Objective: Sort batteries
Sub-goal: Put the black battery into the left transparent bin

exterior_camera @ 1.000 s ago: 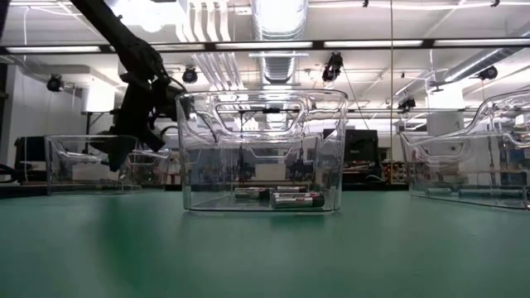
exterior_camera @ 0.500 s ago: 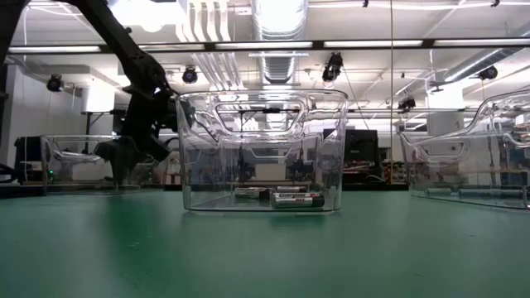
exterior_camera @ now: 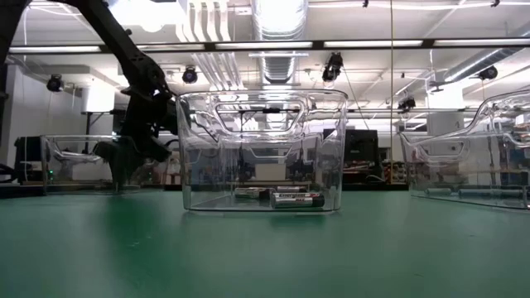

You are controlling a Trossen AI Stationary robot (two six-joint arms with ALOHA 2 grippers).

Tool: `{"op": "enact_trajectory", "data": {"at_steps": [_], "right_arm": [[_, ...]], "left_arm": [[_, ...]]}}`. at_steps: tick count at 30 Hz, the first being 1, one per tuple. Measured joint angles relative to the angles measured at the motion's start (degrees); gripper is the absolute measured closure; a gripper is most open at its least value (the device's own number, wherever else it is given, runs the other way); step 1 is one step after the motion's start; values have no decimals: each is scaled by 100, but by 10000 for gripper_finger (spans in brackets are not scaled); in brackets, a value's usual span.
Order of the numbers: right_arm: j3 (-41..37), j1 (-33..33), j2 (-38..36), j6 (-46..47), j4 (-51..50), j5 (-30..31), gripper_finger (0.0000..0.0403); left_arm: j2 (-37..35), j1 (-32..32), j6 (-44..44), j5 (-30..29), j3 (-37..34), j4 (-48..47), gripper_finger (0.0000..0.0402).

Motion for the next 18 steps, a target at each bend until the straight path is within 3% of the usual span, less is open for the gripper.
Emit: {"op": "enact_trajectory", "data": {"at_steps": [11, 18], "right_arm": [[0, 0, 0, 54, 9, -151, 184], [0, -40, -32, 107, -23, -224, 163]], "left_arm": [[76, -4, 5, 18, -28, 85, 371], [57, -9, -92, -140, -26, 57, 301]]}}
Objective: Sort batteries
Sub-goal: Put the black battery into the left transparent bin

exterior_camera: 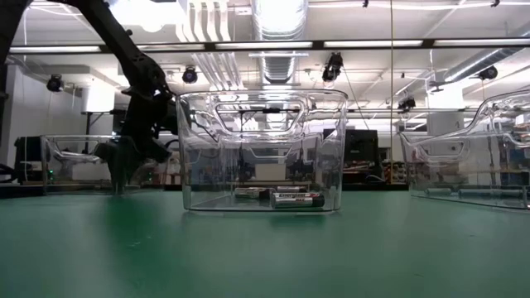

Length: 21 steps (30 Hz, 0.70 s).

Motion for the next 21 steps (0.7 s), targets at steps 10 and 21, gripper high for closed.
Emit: {"op": "enact_trajectory", "data": {"at_steps": [10, 21], "right_arm": [[0, -412, -181, 129, -656, -825, 120], [-144, -573, -120, 328, -978, -1017, 100]], "left_arm": [[-1464, -177, -892, 85, 203, -760, 238], [-4745, -1063, -2503, 1794, 120, 1367, 240]]}}
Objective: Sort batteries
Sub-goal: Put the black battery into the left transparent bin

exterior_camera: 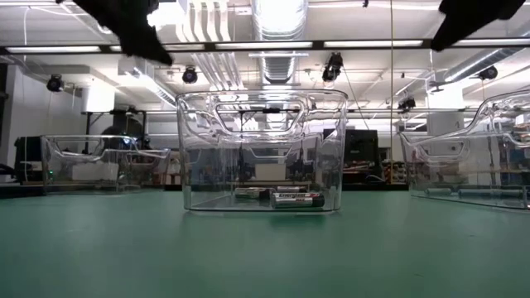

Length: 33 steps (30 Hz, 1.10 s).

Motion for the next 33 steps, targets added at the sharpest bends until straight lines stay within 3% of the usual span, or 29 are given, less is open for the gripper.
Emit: {"op": "enact_trajectory", "data": {"at_steps": [5, 9, 16, 20, 25, 33], "right_arm": [[-64, -67, 91, 453, -2, -488, 100], [-100, 64, 147, 1300, -285, -1439, 108], [-506, 649, 317, 3408, -445, -4507, 112], [-892, 1072, 562, 4396, 284, -5935, 119], [-1232, 1305, 916, 4929, 1658, -6212, 136], [-1264, 1310, 1169, 4755, 1363, -6214, 166]], "left_arm": [[-627, -724, -570, 1043, -10, 931, 240], [-771, -1809, -897, 1293, -223, 1697, 240], [-478, -4088, -921, 660, -1012, 3533, 245], [-132, -5150, -723, -67, -1500, 4518, 245], [271, -5956, -628, -701, -1762, 5385, 245], [819, -6123, -671, -928, -1386, 5378, 245]]}}
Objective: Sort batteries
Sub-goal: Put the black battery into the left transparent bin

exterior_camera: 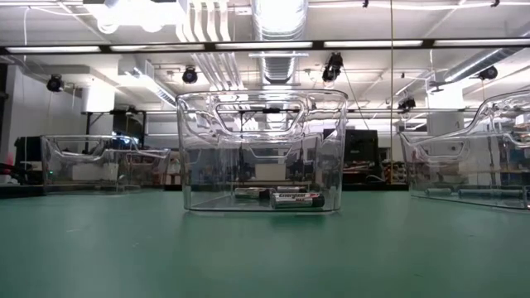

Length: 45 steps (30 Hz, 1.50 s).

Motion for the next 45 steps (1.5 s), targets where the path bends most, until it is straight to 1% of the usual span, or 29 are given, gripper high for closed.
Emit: {"op": "enact_trajectory", "data": {"at_steps": [3, 7, 12, 16, 20, 25, 29, 33, 36, 39, 43, 45], "right_arm": [[-21, 2, 0, 122, -9, 45, 178], [-30, 2, 24, 118, 118, 48, 199], [-40, 16, 179, 70, 273, -3, 235], [-23, 17, 309, -77, 361, -74, 266], [-23, 15, 334, -237, 409, -90, 292], [-30, 37, 317, -329, 439, -307, 319], [-36, 59, 317, -368, 453, -377, 330], [-40, 72, 319, -458, 491, -441, 323], [-48, 87, 326, -587, 510, -474, 316], [-54, 90, 349, -641, 513, -425, 320], [-51, 97, 386, -700, 512, -176, 356], [-48, 98, 391, -708, 494, -120, 376]], "left_arm": [[251, -10, 46, 2, 239, -232, 245], [588, -11, 187, 4, 488, -284, 245], [832, 3, 354, 6, 554, -311, 245], [952, 15, 283, 8, 445, -177, 245], [1038, 15, 219, 10, 270, 187, 245], [1097, 15, 163, 11, -55, 784, 245], [1075, 4, 107, 11, -427, 1408, 245], [1045, 4, 101, 11, -697, 1902, 245], [1028, 4, 101, 11, -730, 1933, 245], [1010, 4, 152, 7, -730, 1935, 245], [961, 4, 192, -9, -770, 1935, 245], [897, 4, 235, -181, -875, 1946, 245]]}}
